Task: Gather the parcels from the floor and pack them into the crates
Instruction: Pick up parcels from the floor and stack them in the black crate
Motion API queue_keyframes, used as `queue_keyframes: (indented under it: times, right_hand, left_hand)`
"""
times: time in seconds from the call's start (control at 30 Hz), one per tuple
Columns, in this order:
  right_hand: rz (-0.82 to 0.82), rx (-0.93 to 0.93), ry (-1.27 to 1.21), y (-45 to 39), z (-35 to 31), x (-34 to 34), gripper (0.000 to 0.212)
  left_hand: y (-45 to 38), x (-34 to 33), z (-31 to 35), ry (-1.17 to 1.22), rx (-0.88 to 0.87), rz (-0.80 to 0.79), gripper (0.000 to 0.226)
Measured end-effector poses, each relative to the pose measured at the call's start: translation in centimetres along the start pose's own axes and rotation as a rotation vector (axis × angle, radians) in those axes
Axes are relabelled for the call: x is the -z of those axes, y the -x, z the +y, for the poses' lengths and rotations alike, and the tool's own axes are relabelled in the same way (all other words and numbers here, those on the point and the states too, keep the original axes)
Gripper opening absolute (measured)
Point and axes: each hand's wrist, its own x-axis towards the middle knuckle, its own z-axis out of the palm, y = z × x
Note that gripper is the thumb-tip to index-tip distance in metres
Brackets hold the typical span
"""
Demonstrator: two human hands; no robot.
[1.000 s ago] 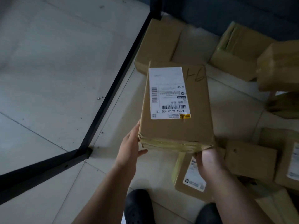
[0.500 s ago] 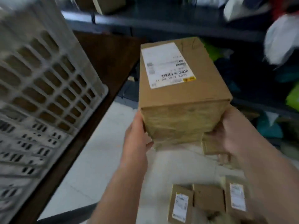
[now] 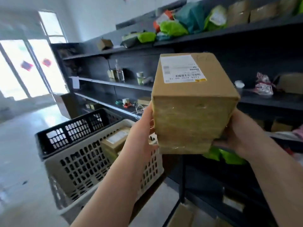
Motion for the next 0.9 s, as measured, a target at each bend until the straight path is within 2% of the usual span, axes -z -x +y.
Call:
queue_keyframes:
  times: [0.1,0.23,0.33,0.37,0.47,0.57,0.67,0.8,0.9]
  right_hand:
    - [-0.078,0.036,0.013,1.2,-2.6,-5.6,0.028]
    - [-0.225,0.055,0.044,3.3,-2.9,-13.9,0.027]
    - [-0.295,0.055,0.083,4.6,-1.8,-21.4,0.030]
    - [-0.306,0.051,0.078,5.0,-1.4,-24.1,0.029]
    - [-0.332,0.067,0.097,6.6,-0.2,-32.0,0.028]
    - [-0.319,0.085,0.094,7.7,0.7,-38.6,0.035]
    - [-0.351,0.063,0.104,7.8,1.8,-43.1,0.035]
    - [-0.366,0.066,0.132,6.3,3.2,-47.1,0.040]
    - [-0.363,0.055,0.131,4.3,4.4,-50.0,0.042]
  left_hand:
    - [2.7,4.5,4.3,0.038,-0.057,0.056,0.045]
    - [5.8,13.1,7.3,0.015,-0.085,0.094,0.071]
    - [7.3,20.7,9.1,0.043,-0.117,0.129,0.051]
    - [7.8,23.1,9.7,0.047,-0.127,0.138,0.051]
    - [8.7,30.6,11.3,0.039,-0.154,0.163,0.067]
    - [9.1,37.1,12.5,0.018,-0.190,0.138,0.054]
    - [8.3,42.2,13.1,0.017,-0.219,0.124,0.056]
    - [5.7,47.0,13.0,0.002,-0.229,0.070,0.039]
    - [2.9,49.3,13.0,0.025,-0.216,0.081,0.039]
